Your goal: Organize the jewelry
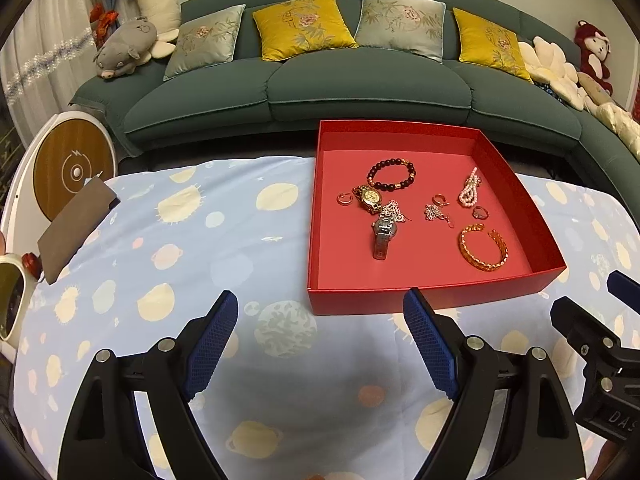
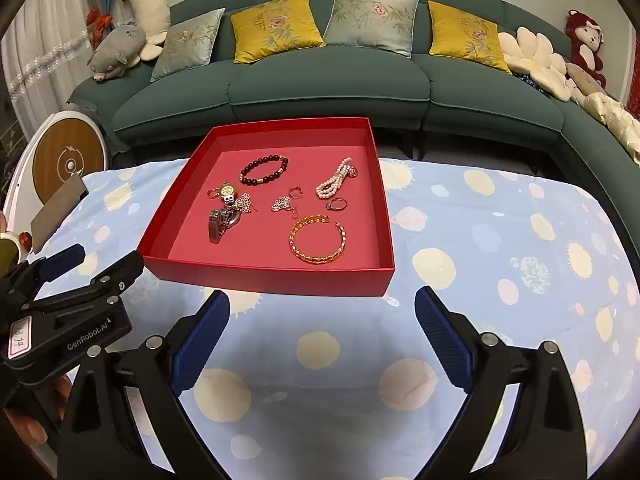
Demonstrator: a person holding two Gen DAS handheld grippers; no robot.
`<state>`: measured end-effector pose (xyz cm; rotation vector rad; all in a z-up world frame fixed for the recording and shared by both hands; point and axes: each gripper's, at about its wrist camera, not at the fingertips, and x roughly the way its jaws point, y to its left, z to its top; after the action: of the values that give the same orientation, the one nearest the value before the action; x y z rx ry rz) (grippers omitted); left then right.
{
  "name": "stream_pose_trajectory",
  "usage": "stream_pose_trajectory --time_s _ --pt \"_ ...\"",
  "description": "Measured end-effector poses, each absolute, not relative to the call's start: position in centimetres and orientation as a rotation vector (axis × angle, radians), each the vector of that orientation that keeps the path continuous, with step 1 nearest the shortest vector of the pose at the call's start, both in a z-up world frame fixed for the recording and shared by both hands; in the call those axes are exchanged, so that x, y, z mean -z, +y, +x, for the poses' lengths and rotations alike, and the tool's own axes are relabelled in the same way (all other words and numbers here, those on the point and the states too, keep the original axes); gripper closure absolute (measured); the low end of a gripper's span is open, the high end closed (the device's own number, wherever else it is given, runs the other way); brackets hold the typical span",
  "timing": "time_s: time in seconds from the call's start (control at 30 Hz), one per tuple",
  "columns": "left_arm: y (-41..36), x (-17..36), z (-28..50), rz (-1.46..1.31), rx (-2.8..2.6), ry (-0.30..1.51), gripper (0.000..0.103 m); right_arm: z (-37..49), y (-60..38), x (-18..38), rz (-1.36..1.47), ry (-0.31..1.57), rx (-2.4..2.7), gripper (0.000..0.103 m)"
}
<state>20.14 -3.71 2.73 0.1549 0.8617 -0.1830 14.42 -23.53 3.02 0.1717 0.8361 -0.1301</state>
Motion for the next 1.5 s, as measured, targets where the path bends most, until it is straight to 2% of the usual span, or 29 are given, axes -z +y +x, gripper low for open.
stream_pose_trajectory --time_s 1.5 --pt "-5.1 -2.7 19.4 0.199 0.184 0.837 0.021 14.1 -23.0 -2.8 0.176 0.831 0.133 0.012"
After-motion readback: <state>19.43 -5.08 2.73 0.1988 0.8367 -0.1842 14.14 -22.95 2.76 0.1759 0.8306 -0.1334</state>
